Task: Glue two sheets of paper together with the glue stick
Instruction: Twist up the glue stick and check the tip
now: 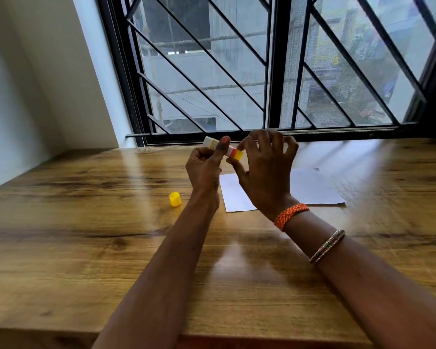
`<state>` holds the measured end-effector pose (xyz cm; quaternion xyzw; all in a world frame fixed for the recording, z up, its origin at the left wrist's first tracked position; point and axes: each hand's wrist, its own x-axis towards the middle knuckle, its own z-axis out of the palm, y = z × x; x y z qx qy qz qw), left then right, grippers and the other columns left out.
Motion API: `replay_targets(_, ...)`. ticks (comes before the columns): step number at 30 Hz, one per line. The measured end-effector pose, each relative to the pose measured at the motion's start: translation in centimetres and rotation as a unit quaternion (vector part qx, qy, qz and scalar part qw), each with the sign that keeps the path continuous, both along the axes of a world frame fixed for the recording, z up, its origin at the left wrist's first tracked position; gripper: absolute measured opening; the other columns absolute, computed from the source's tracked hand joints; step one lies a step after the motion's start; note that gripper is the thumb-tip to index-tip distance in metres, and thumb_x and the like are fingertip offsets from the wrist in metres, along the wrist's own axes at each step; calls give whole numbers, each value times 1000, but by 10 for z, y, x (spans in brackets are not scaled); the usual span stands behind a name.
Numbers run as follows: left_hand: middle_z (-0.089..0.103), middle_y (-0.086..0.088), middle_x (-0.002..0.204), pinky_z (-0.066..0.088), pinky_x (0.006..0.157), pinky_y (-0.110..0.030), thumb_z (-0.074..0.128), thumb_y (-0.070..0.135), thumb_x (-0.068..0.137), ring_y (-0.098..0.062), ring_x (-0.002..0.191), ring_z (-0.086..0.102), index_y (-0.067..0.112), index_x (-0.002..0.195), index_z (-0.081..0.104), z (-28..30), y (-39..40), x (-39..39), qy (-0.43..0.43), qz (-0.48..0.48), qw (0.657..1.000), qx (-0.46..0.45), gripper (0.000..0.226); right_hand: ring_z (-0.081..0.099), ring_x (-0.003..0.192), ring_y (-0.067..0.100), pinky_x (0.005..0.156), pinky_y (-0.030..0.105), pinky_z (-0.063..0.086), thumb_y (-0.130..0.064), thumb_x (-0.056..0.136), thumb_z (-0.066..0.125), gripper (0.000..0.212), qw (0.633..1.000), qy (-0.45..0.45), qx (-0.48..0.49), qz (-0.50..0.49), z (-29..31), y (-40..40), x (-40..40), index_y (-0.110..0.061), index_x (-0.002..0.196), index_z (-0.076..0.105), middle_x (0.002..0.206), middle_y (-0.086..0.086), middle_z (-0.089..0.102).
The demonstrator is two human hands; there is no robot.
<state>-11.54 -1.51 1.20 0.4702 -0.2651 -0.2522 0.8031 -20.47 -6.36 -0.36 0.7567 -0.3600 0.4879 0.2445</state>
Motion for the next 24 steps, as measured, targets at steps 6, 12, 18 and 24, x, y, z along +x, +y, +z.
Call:
replay_targets(6,60,1,82,40,65,-24,72,21,79,-6,74,52,17,78,57,0,3,1,-14,-28,999,21,15,36,111,27,89,41,22,-33,70,75,39,999,-1,35,-7,1,0,0,-10,99,64,111,12,61)
replay_targets(12,71,14,83,39,77,-29,60,15,87,-6,90,59,22,88,66,-1,4,4,-68,-115,991,21,9,50,109,31,91,43,22,-31,73,64,30,997,-9,80,6,-2,-1,-1,-10,95,63,104,7,62)
replay_targets(18,72,22,88,31,92,-38,47,17,94,-5,107,55,34,75,75,3,10,8,-72,-215,974,-18,39,50,105,30,92,48,25,-27,87,37,32,975,-105,152,122,2,6,3,-12,79,65,95,5,62)
replay_targets(24,70,24,80,30,86,-35,45,13,95,-2,97,50,28,92,64,-1,3,9,-76,-220,972,-11,24,55,73,20,86,41,27,-35,96,24,43,933,-210,201,210,3,16,6,-17,75,57,67,-1,60)
